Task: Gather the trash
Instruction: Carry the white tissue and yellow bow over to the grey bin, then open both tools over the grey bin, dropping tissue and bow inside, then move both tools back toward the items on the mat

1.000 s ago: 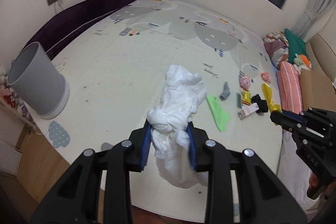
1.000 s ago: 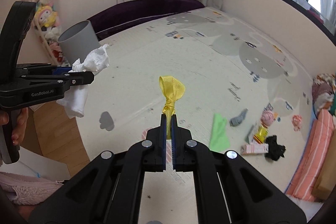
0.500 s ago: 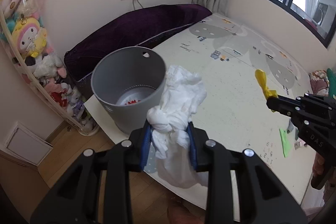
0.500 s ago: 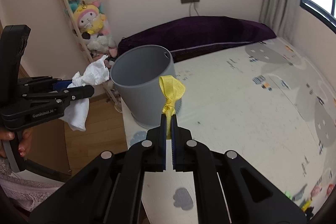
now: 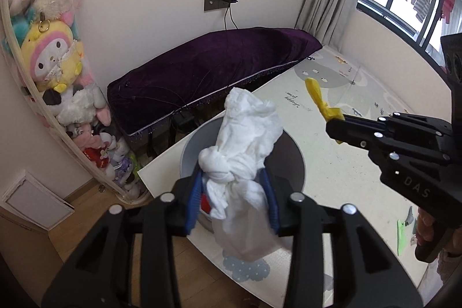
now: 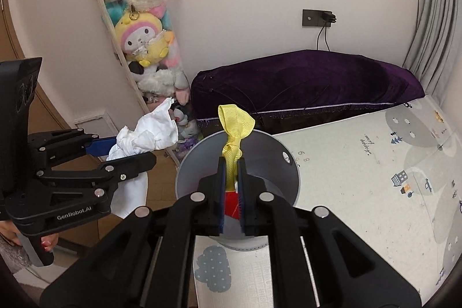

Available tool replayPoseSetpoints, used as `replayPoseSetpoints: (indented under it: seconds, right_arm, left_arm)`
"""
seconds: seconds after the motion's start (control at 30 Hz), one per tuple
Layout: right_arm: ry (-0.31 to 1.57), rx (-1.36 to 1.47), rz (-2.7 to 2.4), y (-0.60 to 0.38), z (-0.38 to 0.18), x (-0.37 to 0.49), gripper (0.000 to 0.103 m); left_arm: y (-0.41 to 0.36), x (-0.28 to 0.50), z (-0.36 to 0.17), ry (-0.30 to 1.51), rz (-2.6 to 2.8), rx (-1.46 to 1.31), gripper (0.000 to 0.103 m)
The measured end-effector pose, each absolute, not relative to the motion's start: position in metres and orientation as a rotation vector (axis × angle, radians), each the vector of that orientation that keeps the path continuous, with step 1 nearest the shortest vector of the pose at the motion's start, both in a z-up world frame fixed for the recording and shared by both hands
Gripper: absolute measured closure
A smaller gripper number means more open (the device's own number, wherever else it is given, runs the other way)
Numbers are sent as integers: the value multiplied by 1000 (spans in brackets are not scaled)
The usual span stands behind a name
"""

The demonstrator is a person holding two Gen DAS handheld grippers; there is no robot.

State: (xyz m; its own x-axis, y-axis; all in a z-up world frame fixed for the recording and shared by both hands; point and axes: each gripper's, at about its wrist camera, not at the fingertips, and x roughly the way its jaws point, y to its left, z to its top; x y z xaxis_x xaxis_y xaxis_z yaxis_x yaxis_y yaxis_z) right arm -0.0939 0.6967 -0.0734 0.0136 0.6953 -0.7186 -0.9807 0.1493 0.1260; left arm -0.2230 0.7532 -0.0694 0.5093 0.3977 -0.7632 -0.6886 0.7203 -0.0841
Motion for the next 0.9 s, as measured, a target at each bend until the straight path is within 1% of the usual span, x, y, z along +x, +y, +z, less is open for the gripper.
replayPoseSetpoints:
  seconds: [0.03, 0.07, 0.1, 0.27, 0.53, 0.73, 0.8, 0.9]
  right_arm:
    - [754, -474, 1382, 702, -74, -92, 81]
    - [752, -469, 1375, 707, -73, -90, 66]
    - [750, -464, 1367, 712, -72, -89, 61]
    - [746, -460, 1335, 719, -67, -80, 61]
    - [765, -445, 1262, 682, -63, -68, 61]
    - [773, -413, 1152, 625, -65, -56, 58]
    - [778, -401, 1091, 599, -67, -51, 56]
    - [804, -359, 991, 549, -72, -42, 55]
  left_arm:
    - [756, -223, -69, 789, 686, -401, 42]
    - [758, -223, -68, 781, 688, -398, 35]
    - [760, -223, -67, 774, 685, -396, 33]
    - [765, -218, -63, 769, 670, -388, 32]
    - [764, -204, -61, 757, 617, -374, 32]
    - [740, -183, -64, 766, 555, -346, 30]
    - [725, -173, -66, 776, 516, -331, 30]
    - [694, -155, -71, 796, 454, -296, 30]
